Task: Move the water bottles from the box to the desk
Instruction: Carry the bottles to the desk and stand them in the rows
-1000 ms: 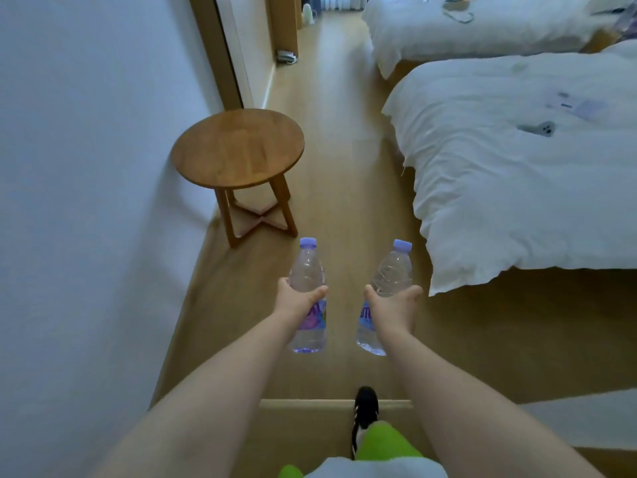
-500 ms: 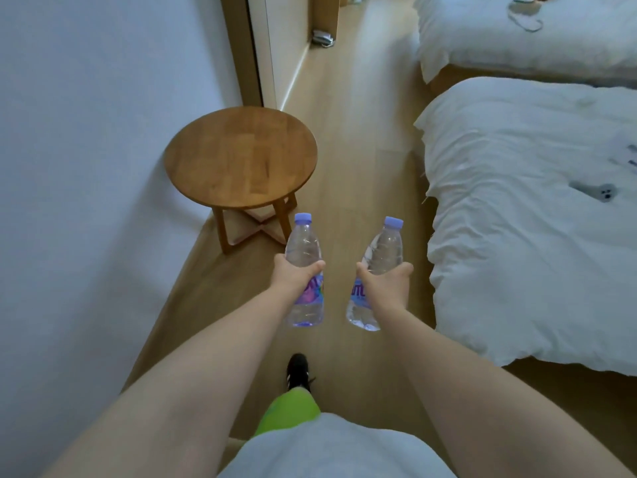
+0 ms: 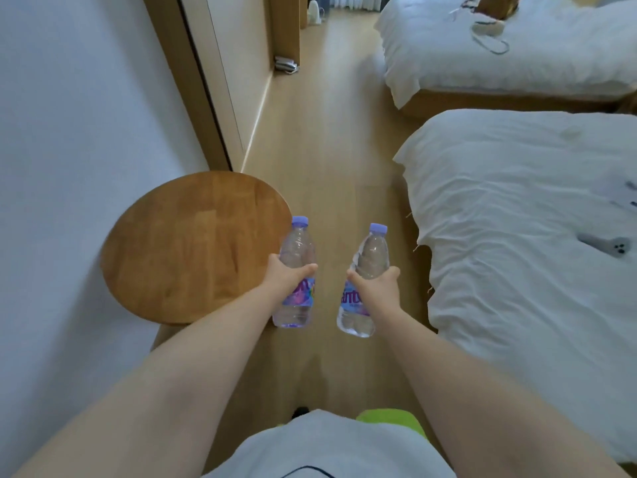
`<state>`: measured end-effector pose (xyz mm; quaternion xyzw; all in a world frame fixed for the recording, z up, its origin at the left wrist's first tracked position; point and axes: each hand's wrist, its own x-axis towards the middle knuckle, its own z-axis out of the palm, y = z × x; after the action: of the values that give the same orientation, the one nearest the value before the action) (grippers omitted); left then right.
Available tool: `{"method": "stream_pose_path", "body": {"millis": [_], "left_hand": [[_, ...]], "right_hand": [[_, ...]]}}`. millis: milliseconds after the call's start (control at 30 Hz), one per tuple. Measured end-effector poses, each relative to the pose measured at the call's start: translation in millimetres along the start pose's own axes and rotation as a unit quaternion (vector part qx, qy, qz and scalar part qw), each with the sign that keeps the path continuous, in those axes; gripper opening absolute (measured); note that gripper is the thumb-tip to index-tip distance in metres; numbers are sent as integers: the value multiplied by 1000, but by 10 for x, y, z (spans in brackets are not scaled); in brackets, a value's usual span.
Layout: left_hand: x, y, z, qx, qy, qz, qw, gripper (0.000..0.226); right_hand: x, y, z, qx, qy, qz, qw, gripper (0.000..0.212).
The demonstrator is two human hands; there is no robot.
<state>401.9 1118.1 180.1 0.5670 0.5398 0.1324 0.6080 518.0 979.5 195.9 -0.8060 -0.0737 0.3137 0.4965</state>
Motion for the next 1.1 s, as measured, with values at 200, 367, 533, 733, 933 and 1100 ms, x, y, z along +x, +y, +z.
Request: {"method": "stream_pose_path", "body": {"millis": [200, 367, 533, 733, 933, 1100], "left_hand": [[970, 588, 318, 43, -27, -8, 999, 71], [1896, 1077, 726, 43, -18, -21, 999, 73], [2661, 1755, 1124, 6, -2, -34, 999, 68], [3534, 2574, 1488, -14, -1, -17, 1000, 69], [4592, 3149, 1534, -16, -3, -19, 1000, 66], [5714, 3787, 1363, -22, 22, -5, 1000, 69]], "right_hand": [[1063, -456, 144, -5, -3, 6, 1000, 56], [2226, -859, 200, -21, -12, 1, 1000, 57], [3253, -1487, 151, -41, -31, 3, 999, 56], [4303, -2273, 204, -49, -49, -31, 997, 56], [5355, -2831, 525, -60, -54, -31, 996, 57], [6258, -3435, 985, -38, -56, -29, 997, 58]]}}
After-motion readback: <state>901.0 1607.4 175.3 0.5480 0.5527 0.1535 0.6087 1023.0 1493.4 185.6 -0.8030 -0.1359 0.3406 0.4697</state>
